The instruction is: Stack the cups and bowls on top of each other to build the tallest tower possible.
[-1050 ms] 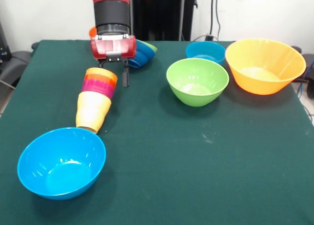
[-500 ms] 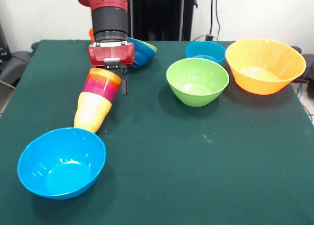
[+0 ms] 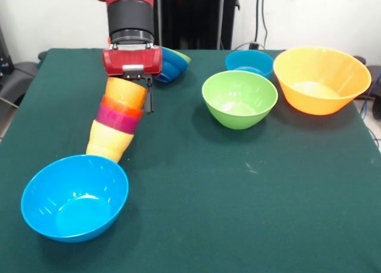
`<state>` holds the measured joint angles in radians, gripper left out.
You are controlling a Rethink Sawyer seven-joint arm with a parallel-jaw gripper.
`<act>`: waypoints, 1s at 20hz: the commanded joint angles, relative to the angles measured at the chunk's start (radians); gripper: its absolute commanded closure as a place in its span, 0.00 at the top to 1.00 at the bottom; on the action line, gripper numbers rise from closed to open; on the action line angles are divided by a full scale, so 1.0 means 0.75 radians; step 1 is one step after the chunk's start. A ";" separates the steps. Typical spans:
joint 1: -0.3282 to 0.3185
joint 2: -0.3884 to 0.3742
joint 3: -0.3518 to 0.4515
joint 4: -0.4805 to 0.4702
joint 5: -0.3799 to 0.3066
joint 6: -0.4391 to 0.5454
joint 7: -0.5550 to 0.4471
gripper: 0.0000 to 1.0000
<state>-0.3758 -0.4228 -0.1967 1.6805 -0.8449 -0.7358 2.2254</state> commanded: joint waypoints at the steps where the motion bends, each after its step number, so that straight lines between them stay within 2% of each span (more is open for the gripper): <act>1: 0.056 -0.067 0.075 -0.135 -0.031 0.135 0.058 1.00; 5: 0.055 -0.061 0.059 -0.143 -0.018 0.144 0.052 1.00; 10: 0.054 -0.011 0.040 -0.167 0.043 0.096 0.010 1.00; 14: 0.052 0.087 -0.005 -0.205 0.137 0.061 -0.063 1.00; 17: 0.046 0.170 -0.016 -0.254 0.125 0.148 -0.039 1.00; 20: 0.036 0.205 -0.008 -0.291 0.081 0.206 0.000 1.00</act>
<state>-0.3565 -0.3899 -0.2649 1.5672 -0.7864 -0.7351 2.2254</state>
